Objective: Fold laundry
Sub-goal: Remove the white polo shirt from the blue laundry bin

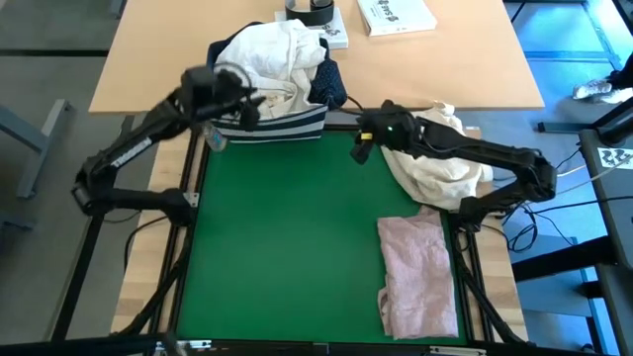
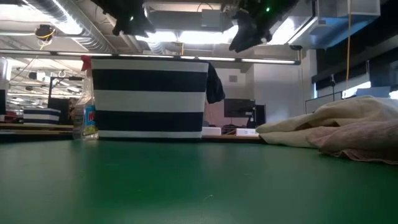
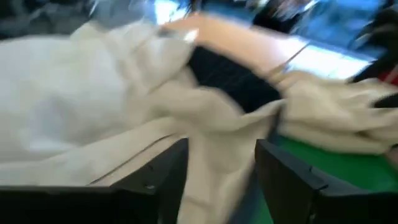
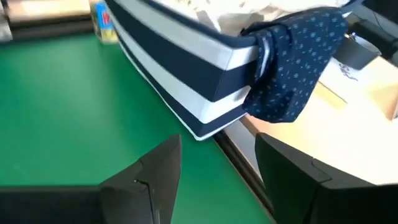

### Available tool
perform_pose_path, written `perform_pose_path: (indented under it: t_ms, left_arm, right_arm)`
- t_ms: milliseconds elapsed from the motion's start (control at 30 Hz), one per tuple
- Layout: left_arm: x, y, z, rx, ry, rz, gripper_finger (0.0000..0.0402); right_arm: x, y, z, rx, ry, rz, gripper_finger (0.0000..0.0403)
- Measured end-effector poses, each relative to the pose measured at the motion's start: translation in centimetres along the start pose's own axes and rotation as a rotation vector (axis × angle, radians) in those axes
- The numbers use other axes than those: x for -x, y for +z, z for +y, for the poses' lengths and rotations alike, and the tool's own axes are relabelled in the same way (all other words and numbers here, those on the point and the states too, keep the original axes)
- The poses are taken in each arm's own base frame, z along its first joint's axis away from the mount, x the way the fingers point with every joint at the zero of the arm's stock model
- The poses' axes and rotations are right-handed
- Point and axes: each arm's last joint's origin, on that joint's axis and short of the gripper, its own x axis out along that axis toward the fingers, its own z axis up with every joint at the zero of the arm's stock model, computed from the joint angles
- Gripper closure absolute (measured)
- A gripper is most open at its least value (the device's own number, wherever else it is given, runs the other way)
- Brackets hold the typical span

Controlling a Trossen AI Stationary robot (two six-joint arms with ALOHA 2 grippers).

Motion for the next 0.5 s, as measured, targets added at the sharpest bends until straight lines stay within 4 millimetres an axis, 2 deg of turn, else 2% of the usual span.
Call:
perform_pose_path:
  t_ms: [133,300,500]
  left_arm:
    - [-2.2,1.6,3.0,0.049,0.132,0.172,0.0190]
    - [-5.5,2.6,6.4,0.121,0.250,0.357,0.0189]
    - [-8.6,3.0,8.8,0.145,0.331,0.455,0.0193]
  right_arm:
    - [-1.2,-0.4,-0.7,0.106,-0.017,0.036,0.0196]
    - [-1.6,-0.7,-2.0,0.232,-0.043,0.056,0.0196]
    - [-2.1,-1.0,-4.4,0.237,0.024,0.045,0.0196]
